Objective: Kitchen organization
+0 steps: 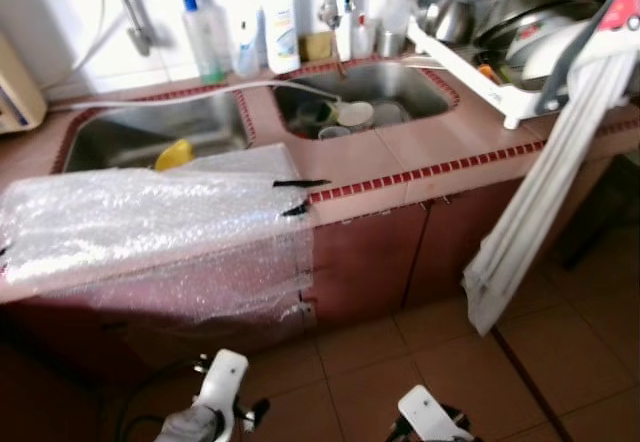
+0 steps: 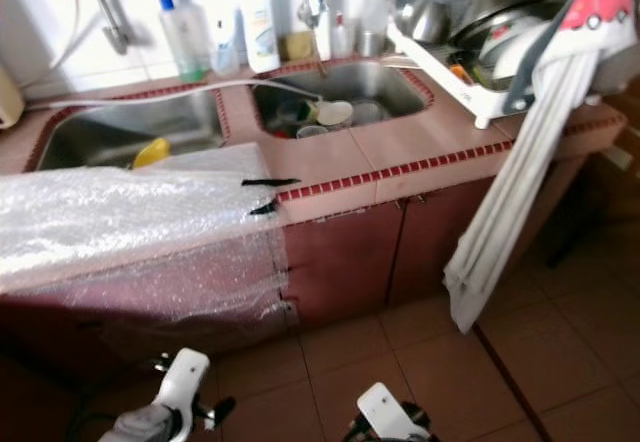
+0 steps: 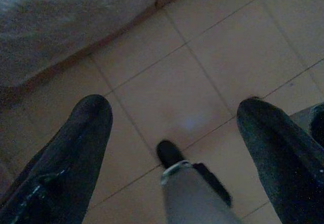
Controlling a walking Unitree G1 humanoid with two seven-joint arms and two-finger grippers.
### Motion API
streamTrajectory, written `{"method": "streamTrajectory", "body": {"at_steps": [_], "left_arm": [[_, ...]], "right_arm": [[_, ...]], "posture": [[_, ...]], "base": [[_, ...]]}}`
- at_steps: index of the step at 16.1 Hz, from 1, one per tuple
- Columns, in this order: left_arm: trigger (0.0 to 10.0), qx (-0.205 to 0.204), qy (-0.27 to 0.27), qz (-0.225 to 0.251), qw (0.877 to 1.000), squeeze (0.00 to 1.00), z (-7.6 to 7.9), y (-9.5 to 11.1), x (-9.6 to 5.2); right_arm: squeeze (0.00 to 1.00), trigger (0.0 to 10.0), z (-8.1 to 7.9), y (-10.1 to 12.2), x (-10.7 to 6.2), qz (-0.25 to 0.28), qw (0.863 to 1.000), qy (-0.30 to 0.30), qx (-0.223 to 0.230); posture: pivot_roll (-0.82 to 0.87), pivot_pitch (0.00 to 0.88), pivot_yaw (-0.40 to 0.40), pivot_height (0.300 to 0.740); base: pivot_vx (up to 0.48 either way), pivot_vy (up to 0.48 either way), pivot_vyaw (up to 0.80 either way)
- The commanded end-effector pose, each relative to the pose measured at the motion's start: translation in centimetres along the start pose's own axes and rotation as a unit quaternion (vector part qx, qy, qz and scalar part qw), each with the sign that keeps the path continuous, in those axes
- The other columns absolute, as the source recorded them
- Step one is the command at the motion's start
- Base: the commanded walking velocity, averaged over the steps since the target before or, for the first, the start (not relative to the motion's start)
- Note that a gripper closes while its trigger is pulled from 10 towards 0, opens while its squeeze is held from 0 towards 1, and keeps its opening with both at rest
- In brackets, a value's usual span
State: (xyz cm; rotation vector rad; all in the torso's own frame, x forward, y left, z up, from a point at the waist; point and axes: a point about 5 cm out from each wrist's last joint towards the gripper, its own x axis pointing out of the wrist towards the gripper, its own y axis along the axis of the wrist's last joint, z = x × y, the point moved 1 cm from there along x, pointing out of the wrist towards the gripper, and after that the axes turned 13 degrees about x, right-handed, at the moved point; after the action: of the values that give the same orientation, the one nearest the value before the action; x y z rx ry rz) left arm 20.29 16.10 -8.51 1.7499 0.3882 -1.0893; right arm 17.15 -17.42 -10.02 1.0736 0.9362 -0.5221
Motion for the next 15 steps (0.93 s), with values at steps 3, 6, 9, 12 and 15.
{"method": "streamTrajectory", "body": {"at_steps": [3, 6, 9, 12, 15], "left_arm": [[10.0, 0.007, 0.005, -0.016, 1.000, 0.00, -0.4, -0.9, -0.3], [10.0, 0.007, 0.006, -0.024, 1.000, 0.00, -0.2, -1.4, -0.3], [10.0, 0.009, 0.005, -0.032, 0.999, 0.00, 0.0, -1.9, -0.4], [10.0, 0.011, 0.004, -0.036, 0.999, 0.00, 0.1, -2.2, -0.4], [10.0, 0.013, 0.004, -0.042, 0.999, 0.00, 0.3, -2.5, -0.5]], "right_arm": [[0.00, 10.0, -0.5, -0.1, 0.0, -0.004, 1.000, 0.006, -0.008], [0.00, 10.0, -0.5, -0.2, 0.0, -0.007, 1.000, 0.006, -0.011], [0.00, 10.0, -0.5, -0.5, 0.0, -0.010, 1.000, 0.006, -0.009], [0.00, 10.0, -0.5, -0.8, -0.1, -0.015, 1.000, 0.006, -0.011], [0.00, 10.0, -0.5, -1.0, -0.2, -0.018, 1.000, 0.006, -0.013]], "posture": [[-0.04, 0.000, 0.071, 0.740], [-0.05, 0.000, 0.070, 0.740], [-0.05, 0.001, 0.070, 0.740], [-0.05, 0.005, 0.071, 0.740], [-0.05, 0.008, 0.062, 0.740]], "base": [[0.000, -0.355, 0.00], [0.000, -0.356, 0.00], [0.000, -0.345, 0.00], [0.000, -0.345, 0.00], [0.000, -0.345, 0.00]]}}
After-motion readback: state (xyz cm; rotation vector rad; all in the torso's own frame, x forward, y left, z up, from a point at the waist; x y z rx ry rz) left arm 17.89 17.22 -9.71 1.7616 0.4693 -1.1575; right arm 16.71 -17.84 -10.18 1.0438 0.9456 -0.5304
